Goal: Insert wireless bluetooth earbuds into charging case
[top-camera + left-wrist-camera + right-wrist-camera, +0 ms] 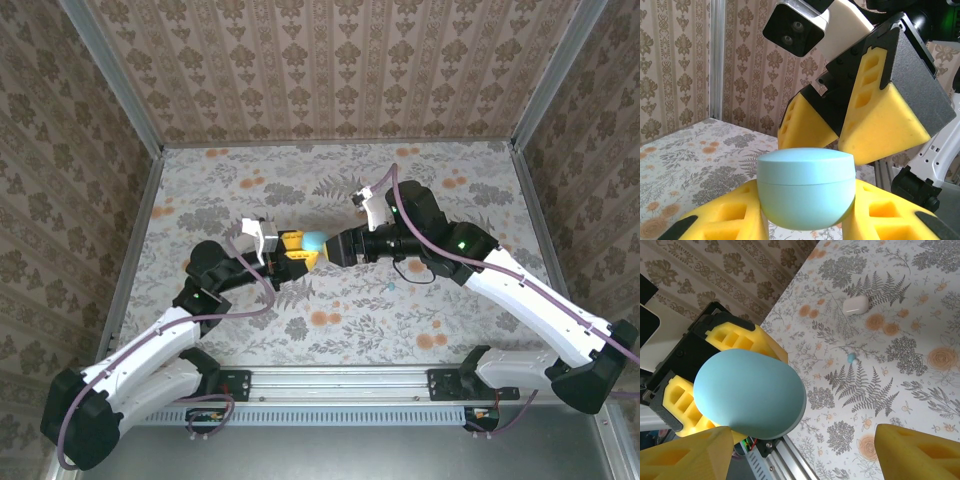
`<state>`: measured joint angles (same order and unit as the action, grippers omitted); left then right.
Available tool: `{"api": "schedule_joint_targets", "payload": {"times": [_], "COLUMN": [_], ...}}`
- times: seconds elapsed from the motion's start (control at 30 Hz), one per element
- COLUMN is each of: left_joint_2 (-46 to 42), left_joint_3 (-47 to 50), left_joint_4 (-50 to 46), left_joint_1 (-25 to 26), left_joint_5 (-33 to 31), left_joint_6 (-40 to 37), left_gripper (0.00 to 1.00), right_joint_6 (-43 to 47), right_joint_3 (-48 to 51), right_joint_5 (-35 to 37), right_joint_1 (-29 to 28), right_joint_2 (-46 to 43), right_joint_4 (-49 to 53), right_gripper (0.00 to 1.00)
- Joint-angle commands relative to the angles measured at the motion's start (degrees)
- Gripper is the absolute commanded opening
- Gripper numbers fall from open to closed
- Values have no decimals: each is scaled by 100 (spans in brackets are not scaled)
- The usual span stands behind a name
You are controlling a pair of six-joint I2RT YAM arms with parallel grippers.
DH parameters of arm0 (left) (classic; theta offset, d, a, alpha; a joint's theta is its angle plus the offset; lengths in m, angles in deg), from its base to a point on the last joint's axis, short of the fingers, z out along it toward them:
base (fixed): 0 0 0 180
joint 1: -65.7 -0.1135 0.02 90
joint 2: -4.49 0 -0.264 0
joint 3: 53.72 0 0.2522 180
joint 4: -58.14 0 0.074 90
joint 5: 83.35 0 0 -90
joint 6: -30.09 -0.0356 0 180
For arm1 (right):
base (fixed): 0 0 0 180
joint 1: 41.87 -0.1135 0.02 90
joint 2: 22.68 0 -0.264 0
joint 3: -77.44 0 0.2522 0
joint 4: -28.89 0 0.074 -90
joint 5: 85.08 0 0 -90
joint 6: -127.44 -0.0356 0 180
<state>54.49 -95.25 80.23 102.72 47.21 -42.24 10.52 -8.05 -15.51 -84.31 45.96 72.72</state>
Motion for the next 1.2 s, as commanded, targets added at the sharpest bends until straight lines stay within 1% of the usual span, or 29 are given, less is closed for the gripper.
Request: {"api": "schedule_joint_targets", "payload": {"times": [0.0, 0.27, 0.63, 0.77, 0.9, 1.17], "left_joint_2": [-77, -72, -111, -106, -119, -115], "left_joint_3": [13, 32, 61, 35, 35, 63], "left_joint_4": [194, 211, 168, 168, 159, 176], "left_joint_1": [-37, -36, -54, -54, -52, -54], "left_joint_5": [155, 137, -30, 11, 57, 152], "left_joint_6": [130, 206, 235, 269, 281, 252], "left_gripper": [25, 25, 25, 25, 24, 24], "right_joint_6": [159, 212, 305, 359, 364, 377], "right_joint_3": [-122, -98, 267, 193, 24, -214], "right_joint_5": [-137, 19, -274, -228, -14, 100], "right_joint_1": [-28, -23, -67, -71, -59, 86], "right_joint_2": [95, 98, -110, 20, 155, 189], "right_joint_4": [-58, -130, -558, -463, -295, -185], "right_gripper": [76, 76, 76, 76, 75, 75]}}
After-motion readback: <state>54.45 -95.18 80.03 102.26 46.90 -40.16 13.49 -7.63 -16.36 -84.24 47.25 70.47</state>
